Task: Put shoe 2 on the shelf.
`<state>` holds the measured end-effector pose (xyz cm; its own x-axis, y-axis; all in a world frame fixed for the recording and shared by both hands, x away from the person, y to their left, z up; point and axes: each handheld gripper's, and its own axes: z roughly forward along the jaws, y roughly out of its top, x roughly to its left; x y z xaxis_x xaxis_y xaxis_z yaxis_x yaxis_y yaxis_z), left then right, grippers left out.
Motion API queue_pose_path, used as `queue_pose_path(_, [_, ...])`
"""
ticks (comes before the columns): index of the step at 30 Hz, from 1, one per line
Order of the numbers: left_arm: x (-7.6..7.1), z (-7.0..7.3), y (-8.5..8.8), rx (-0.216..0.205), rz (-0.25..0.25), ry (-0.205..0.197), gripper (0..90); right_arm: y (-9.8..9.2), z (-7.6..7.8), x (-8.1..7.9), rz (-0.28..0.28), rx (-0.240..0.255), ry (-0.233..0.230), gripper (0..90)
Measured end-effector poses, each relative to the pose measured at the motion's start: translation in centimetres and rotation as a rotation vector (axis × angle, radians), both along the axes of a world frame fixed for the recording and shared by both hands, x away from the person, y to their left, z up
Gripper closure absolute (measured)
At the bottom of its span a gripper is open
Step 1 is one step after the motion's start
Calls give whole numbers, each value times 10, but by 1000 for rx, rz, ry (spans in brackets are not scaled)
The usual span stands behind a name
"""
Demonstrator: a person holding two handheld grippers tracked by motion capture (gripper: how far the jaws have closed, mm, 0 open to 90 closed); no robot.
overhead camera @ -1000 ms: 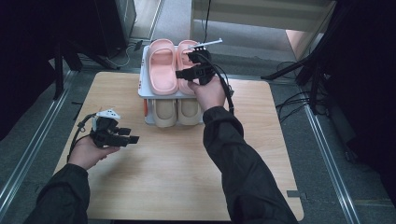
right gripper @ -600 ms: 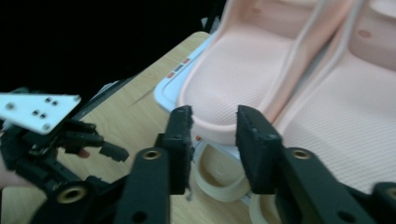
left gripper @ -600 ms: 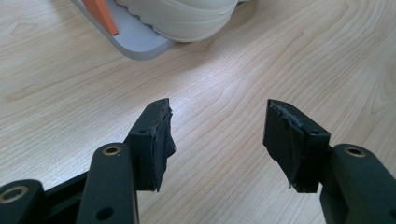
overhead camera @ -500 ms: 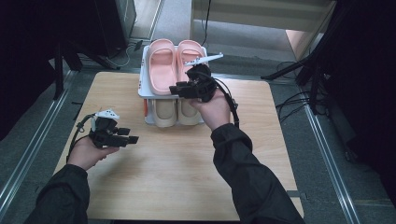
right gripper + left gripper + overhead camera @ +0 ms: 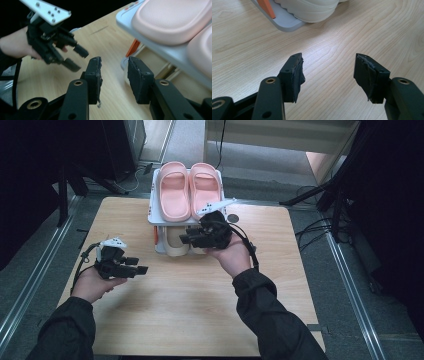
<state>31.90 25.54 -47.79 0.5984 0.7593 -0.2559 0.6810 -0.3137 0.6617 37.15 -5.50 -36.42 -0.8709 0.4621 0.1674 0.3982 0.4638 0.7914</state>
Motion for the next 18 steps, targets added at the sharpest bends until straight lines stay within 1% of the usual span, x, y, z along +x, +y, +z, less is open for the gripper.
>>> queue_pose_path(5, [1, -1, -1, 6, -2, 5, 399, -11, -21, -6, 27, -2, 9, 615])
queue_pose_path(8, [0, -2, -2, 2, 1, 2, 396, -17, -33, -9, 40, -14, 19, 600])
queue_pose_path(9, [0, -2, -3, 2, 1, 2, 395, -20, -37, -10, 43, -17, 15, 599])
queue_pose_path(11, [-1, -2, -4, -3, 0, 3, 394, -26, -46, -13, 46, -8, 18, 599])
queue_pose_path(14, [-2, -3, -7, 8, -15, -1, 392, -34, -56, -16, 47, -7, 29, 598])
queue_pose_path(16, [-2, -3, -8, 7, -23, 0, 391, -39, -63, -18, 49, 0, 36, 573])
queue_pose_path(17, [-3, -3, -9, 7, -23, -1, 390, -42, -66, -19, 47, 8, 46, 573])
queue_pose_path(18, [-3, -3, -10, 10, -26, -1, 387, -45, -70, -21, 49, 18, 43, 573])
